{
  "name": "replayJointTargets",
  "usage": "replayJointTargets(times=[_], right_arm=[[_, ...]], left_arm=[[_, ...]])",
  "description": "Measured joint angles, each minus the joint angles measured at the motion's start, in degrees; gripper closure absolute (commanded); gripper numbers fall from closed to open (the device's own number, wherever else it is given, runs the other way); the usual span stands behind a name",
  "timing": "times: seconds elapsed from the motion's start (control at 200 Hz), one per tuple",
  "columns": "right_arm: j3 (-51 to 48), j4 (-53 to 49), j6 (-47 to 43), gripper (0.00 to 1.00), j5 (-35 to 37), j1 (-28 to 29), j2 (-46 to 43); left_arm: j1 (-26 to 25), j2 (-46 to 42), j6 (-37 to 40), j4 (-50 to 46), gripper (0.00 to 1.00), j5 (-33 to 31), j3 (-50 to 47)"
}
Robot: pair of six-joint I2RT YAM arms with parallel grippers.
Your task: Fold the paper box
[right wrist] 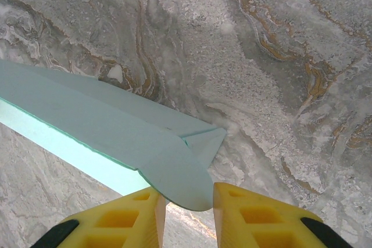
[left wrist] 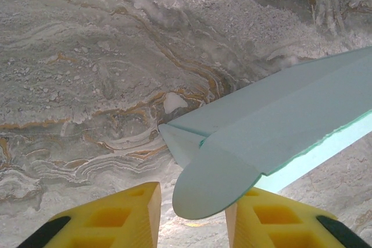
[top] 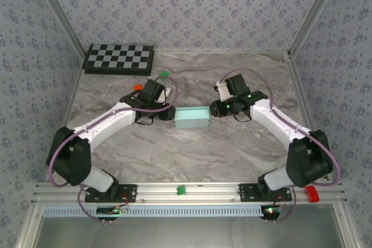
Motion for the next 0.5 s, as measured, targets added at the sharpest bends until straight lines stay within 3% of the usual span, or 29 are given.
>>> replayJointTargets(times=[0.5], right_arm=[[0.0, -0.04, -0.02, 0.67, 0.02, 0.28, 0.26]], left_arm=[[-0.02, -0.02, 0.02, 0.46, 0.64, -0.02, 0.0]])
